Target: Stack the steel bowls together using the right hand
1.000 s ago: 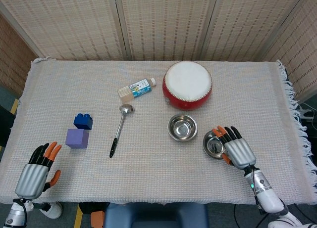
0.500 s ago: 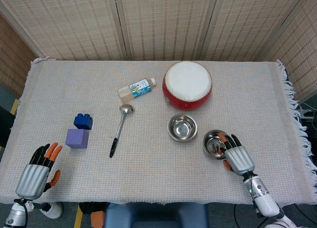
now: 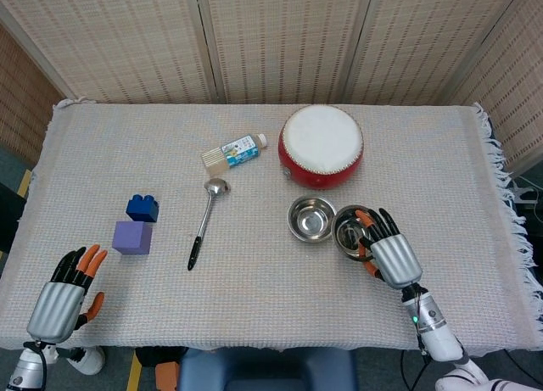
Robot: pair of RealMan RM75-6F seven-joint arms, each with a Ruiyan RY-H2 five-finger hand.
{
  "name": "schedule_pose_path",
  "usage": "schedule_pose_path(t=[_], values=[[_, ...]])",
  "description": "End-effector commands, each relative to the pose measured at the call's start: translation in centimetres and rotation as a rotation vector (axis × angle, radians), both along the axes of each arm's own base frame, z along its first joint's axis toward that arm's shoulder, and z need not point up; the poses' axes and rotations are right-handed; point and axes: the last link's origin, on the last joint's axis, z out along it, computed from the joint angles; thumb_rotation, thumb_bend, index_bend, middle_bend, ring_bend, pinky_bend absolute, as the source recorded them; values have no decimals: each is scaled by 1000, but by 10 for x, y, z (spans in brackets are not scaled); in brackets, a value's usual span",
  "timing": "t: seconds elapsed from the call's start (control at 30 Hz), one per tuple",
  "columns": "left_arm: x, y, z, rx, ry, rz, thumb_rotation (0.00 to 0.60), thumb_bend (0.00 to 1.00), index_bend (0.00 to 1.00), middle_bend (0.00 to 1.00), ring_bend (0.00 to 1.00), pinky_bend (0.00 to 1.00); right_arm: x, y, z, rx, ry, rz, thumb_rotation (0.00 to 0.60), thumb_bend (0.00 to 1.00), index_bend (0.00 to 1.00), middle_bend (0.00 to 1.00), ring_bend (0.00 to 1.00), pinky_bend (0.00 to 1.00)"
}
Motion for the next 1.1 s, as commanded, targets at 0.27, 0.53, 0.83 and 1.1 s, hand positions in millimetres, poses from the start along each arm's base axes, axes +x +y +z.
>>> schedule_pose_path(t=[0.27,0.53,0.83,1.1], values=[[-3,1,6,9,-15,11,600,449,0,0,0,97,73,-76,-62,90,8,14,600,377,540,75,0,47],[-6,1,10,13,-23,18,600,449,0,0,0,98,63,-61,-50,101,71,8,600,304,4,5,0,27],[-3,-2,6,10,-6,5,600,450,0,0,0,98,6,7,43,-60,93,-100,600,206,0,0,0,0],[-5,0,1,14,24,22,600,448,0,0,0,98,-62,86,89,-253,99,-275,600,206,0,0,0,0]])
